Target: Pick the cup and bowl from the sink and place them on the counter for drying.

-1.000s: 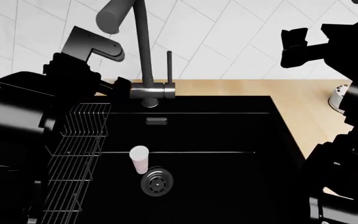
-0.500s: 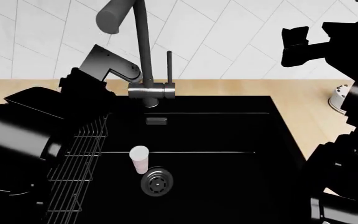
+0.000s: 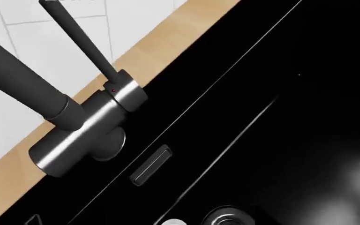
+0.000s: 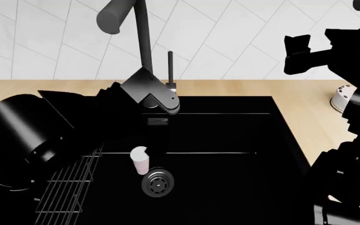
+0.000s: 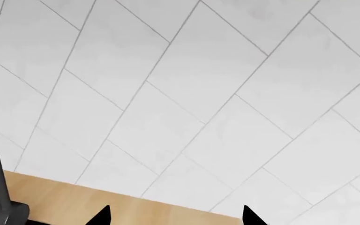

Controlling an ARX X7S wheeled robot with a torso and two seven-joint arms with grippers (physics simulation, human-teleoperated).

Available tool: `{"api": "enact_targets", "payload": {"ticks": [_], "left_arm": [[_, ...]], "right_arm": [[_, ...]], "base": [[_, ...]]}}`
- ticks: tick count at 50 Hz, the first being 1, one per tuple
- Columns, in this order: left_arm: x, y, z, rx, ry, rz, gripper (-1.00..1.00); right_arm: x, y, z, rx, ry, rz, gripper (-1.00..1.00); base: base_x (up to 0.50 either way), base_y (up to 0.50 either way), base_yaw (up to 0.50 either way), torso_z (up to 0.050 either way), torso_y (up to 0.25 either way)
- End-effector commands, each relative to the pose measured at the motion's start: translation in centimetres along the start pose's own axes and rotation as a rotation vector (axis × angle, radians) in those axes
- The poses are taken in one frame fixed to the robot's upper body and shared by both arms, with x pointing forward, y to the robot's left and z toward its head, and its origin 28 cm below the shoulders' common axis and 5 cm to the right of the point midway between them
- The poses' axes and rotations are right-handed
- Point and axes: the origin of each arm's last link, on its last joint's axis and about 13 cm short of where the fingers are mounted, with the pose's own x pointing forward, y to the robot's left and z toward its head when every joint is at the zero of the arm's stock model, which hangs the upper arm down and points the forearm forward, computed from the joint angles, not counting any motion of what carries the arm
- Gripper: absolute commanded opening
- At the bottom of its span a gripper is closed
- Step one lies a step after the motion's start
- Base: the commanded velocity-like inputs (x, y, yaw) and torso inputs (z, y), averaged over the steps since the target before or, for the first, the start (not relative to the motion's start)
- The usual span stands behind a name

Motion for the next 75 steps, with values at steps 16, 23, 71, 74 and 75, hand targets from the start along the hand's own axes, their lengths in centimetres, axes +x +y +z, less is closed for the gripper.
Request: {"api": "enact_targets", "payload": {"ticks": [16, 23, 71, 74, 75], "left_arm": [[3.4, 2.2, 0.8, 0.017, 0.199, -0.027, 1.0], [4.2, 1.8, 0.9, 0.031, 0.201, -0.032, 1.0], [10.7, 1.9, -2.8, 0.003, 0.362, -0.047, 1.0], [10.9, 1.8, -2.8, 0.023, 0.356, -0.06, 1.0], [11.0, 1.8, -2.9, 0.015, 0.358, -0.06, 1.0]], "right_arm": [[-0.3, 0.0, -1.2, 0.013, 0.017, 0.001, 1.0], [-0.2, 0.2, -1.5, 0.014, 0.024, 0.008, 1.0], [-0.7, -0.5, -2.6, 0.033, 0.031, -0.013, 1.0], [-0.8, -0.5, -2.4, 0.032, 0.028, -0.011, 1.0], [-0.7, -0.5, -2.3, 0.033, 0.026, -0.011, 1.0]], "base": [[0.0, 0.0, 0.0, 0.0, 0.0], [0.0, 0.0, 0.0, 0.0, 0.0], [0.0, 0.0, 0.0, 0.0, 0.0], [0.0, 0.0, 0.0, 0.0, 0.0], [0.0, 0.0, 0.0, 0.0, 0.0]]}}
